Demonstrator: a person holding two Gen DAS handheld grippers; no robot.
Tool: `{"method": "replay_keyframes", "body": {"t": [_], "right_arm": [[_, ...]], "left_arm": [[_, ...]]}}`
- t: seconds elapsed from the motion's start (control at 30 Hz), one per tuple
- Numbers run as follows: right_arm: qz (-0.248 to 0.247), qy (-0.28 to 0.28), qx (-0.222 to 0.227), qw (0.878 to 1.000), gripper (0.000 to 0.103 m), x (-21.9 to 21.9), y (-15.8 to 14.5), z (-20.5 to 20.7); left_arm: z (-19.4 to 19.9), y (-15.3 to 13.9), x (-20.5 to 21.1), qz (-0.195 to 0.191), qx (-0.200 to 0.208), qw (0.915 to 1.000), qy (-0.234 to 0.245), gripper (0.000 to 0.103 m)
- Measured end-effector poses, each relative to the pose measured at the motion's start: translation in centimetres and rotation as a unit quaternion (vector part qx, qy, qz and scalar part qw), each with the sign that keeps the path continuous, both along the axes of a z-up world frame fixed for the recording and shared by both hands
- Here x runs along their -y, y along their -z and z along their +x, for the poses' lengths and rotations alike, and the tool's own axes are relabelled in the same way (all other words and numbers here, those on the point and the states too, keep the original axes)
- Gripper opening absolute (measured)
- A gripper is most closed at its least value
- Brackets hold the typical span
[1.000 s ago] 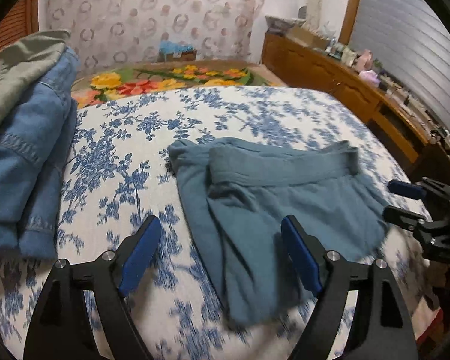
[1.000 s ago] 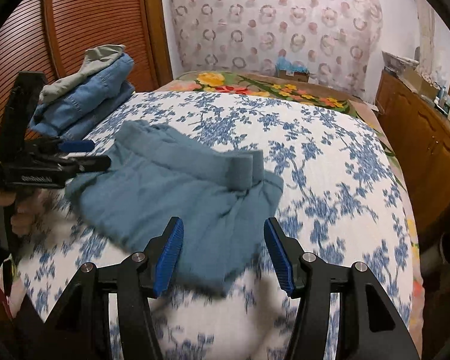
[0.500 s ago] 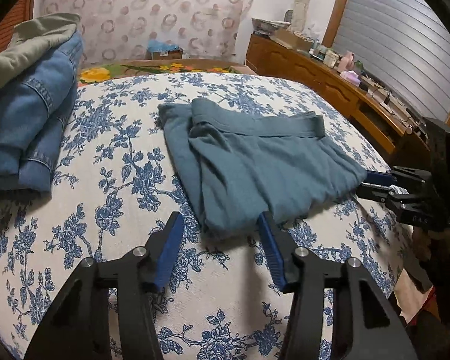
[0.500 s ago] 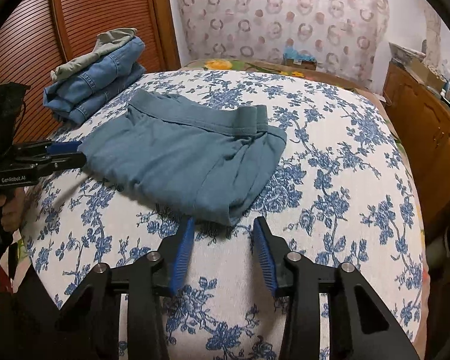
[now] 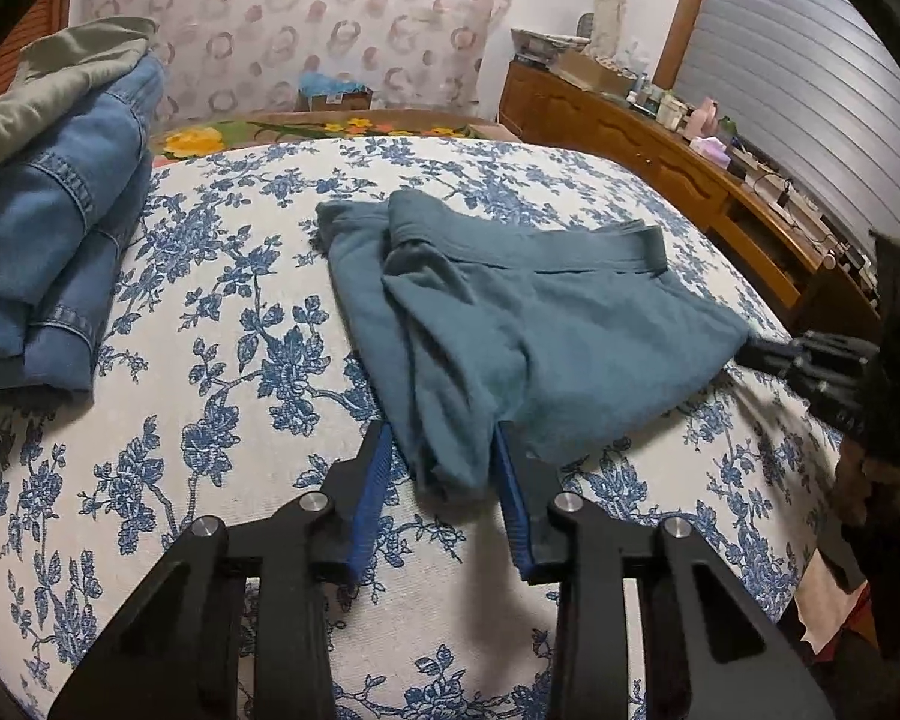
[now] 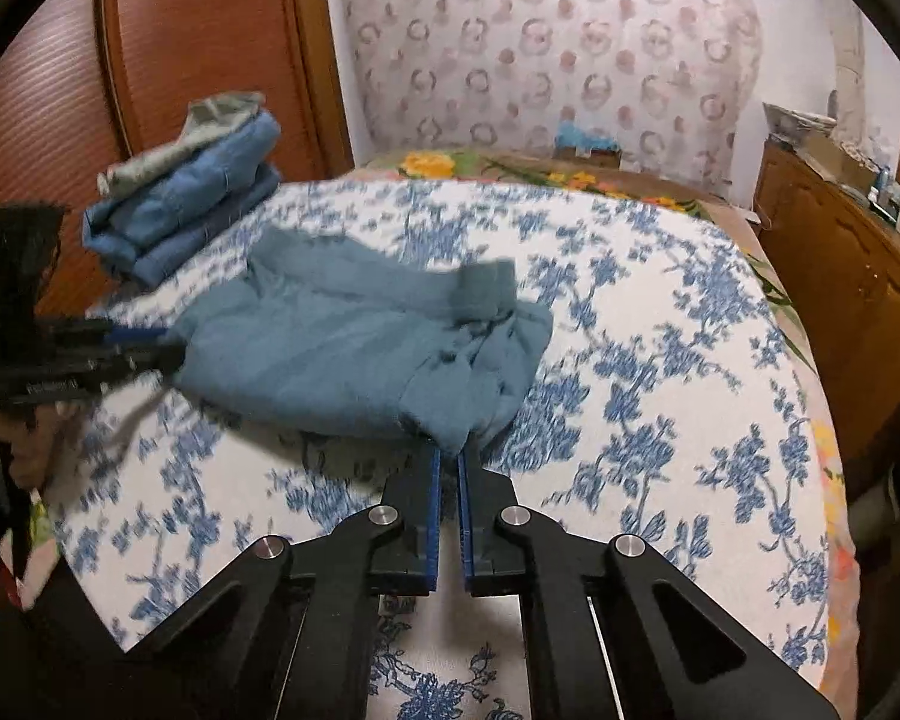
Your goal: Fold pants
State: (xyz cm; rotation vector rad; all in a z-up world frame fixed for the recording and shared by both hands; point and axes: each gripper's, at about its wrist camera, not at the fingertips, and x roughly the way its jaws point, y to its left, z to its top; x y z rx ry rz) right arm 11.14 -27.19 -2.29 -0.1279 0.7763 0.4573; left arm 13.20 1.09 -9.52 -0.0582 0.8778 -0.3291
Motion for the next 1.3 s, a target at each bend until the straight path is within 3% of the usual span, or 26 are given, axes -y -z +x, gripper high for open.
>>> {"method": "replay_keyframes", "body": {"t": [0.17, 0.23, 0.53, 1.07, 1.3], "right_arm": [[0.011, -0.001, 0.002, 1.000, 0.005, -0.1, -0.4, 0.5], [0.014, -0.002, 0.003, 1.000, 0.005, 0.0, -0.6, 0.4], [0.024, -0.017, 0.007, 1.000, 0.005, 1.1, -2.1, -3.4], [0.054, -0.014, -0.010, 0.998, 0.005, 3.4, -2.5, -9.0], [0.021, -0.016, -0.014, 1.000, 0.005, 2.9, -1.6, -9.7]], "left_arm": [[0.1, -0.3, 0.9, 0.001, 0.008, 0.9999, 0.012, 0.009], [-0.3, -0.8, 1.1, 0.006, 0.018, 0.9997, 0.012, 0.008], [-5.0, -2.8, 0.7, -0.030, 0.032, 0.9988, 0.023, 0.007], [-11.3, -3.6, 2.2, -0.016, 0.032, 0.9984, 0.043, 0.007], [-11.4, -2.4, 2.4, 0.004, 0.020, 0.9991, 0.036, 0.008]]}}
